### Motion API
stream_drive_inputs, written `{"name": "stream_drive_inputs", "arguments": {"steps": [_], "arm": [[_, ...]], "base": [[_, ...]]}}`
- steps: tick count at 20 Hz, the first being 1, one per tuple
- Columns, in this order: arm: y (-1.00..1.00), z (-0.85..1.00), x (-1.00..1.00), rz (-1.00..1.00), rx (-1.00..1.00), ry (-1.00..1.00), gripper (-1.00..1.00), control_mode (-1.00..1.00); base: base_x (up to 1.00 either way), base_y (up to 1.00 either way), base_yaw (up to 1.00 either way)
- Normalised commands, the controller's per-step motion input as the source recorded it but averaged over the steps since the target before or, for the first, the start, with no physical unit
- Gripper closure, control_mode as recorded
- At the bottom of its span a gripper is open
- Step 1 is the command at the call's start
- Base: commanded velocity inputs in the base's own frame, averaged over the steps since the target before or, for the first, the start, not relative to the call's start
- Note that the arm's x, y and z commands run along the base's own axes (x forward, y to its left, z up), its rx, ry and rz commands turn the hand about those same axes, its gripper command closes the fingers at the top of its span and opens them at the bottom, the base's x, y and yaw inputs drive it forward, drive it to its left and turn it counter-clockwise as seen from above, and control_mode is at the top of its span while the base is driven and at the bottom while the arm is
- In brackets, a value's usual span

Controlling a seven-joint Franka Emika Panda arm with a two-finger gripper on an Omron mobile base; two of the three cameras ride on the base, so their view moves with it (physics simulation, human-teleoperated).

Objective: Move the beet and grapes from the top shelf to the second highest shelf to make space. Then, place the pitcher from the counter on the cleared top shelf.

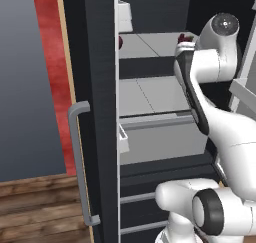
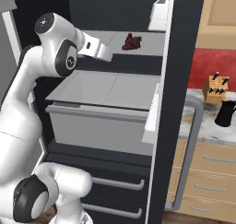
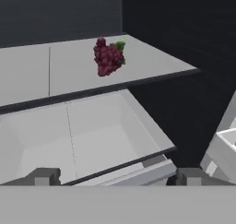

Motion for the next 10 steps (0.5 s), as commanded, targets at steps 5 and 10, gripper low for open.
{"name": "stream_drive_inputs", "arguments": {"steps": [5, 10], "arm": [[-0.34, 0.0, 0.42, -0.07, 0.0, 0.01, -1.0, -1.0], [-0.38, 0.0, 0.54, -0.05, 0.0, 0.1, -1.0, -1.0]], "base": [[0.0, 0.0, 0.0], [0.0, 0.0, 0.0]]}}
